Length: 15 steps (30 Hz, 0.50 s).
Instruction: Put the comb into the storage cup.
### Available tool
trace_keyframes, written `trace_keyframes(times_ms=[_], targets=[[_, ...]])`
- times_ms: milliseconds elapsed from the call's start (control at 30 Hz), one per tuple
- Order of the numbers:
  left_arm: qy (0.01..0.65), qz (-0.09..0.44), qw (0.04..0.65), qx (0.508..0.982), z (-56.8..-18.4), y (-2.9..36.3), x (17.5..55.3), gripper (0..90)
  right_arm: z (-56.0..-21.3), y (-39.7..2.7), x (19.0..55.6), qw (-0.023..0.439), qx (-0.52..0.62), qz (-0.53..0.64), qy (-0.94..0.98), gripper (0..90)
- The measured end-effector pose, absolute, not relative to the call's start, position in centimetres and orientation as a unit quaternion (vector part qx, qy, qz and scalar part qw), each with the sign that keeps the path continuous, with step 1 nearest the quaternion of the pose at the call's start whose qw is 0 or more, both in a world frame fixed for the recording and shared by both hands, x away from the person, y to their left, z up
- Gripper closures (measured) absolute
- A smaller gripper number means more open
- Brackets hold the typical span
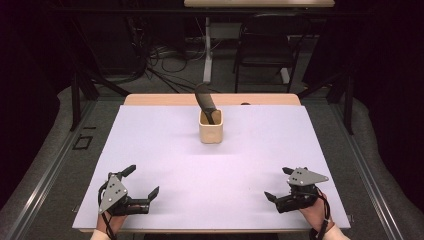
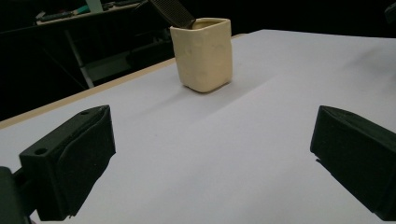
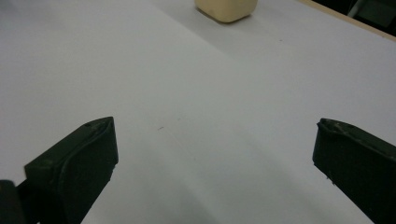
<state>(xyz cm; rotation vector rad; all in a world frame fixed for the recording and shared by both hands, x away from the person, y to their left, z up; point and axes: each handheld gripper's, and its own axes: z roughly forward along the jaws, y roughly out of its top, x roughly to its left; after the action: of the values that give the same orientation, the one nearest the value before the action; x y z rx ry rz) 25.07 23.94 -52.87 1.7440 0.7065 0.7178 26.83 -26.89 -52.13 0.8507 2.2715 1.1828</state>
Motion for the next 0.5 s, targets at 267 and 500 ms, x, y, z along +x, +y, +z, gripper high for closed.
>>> trace_keyframes(times_ms=[267, 500], targets=[[0.297, 0.301, 0.535, 0.731, -52.88, 23.94, 25.09, 0.0, -52.11, -27.31, 25.92, 0.224, 0.313, 0.439, 0.812, 0.0], [0.297, 0.301, 0.533, 0.733, -52.89, 23.92, 25.11, 0.0, -52.07, -27.38, 25.69, 0.224, 0.312, 0.441, 0.811, 0.0]])
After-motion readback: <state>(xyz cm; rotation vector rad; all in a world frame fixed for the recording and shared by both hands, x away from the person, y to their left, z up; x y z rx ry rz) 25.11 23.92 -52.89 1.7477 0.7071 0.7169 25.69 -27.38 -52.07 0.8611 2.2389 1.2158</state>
